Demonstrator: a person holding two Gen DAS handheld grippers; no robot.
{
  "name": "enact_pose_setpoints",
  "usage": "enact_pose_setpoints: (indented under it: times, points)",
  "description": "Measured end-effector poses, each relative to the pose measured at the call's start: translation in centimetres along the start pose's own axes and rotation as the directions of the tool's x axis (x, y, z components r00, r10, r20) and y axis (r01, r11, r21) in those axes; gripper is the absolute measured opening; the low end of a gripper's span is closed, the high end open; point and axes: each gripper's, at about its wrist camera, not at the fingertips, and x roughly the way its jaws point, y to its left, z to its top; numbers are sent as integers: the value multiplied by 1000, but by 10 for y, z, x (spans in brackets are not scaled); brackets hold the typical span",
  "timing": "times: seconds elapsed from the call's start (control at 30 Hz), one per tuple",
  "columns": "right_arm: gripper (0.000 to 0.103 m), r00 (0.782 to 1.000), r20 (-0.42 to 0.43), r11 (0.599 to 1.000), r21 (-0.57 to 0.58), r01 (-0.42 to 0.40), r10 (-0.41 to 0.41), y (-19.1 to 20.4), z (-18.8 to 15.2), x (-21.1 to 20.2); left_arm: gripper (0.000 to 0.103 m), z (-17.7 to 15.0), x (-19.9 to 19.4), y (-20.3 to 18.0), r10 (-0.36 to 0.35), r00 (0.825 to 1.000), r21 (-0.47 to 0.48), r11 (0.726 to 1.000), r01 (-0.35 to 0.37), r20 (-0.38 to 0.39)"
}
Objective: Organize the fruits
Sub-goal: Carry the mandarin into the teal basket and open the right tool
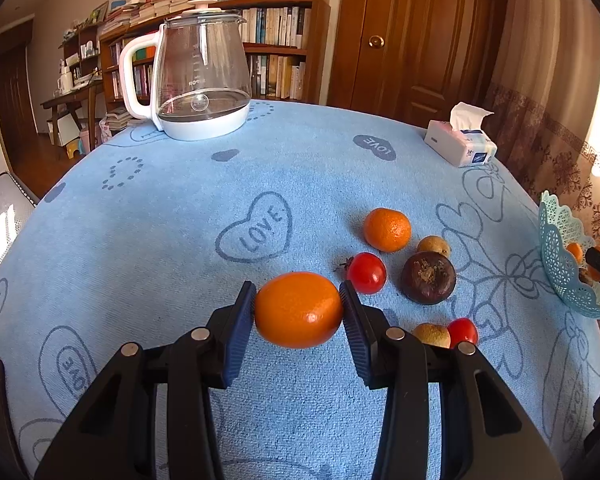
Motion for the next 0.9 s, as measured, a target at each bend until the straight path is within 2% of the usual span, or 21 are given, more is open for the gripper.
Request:
enact_pose_setpoints:
  times: [0.3,0.6,0.77,0.87,0.9]
  points:
    - [41,999,-31,999,34,14,-13,-6,-5,6,43,0,1,-1,4,1000,5,1000,-4,-2]
    - [43,1000,-12,998,66,12,-11,-11,-5,4,43,-2,3,-2,16,1000,12,1000,-16,-6]
    - [43,999,32,995,93,32,-35,-18,-3,-3,43,-1,3,-6,21,1000,26,999,-21,-6]
    - [54,995,81,993,109,55,-64,-21,-1,-10,43,1,0,-11,16,1000,37,999,-16,-1]
    - [55,992,99,992,113,64,-75,-23,0,-13,43,2,-2,-13,10,1000,42,999,-10,1]
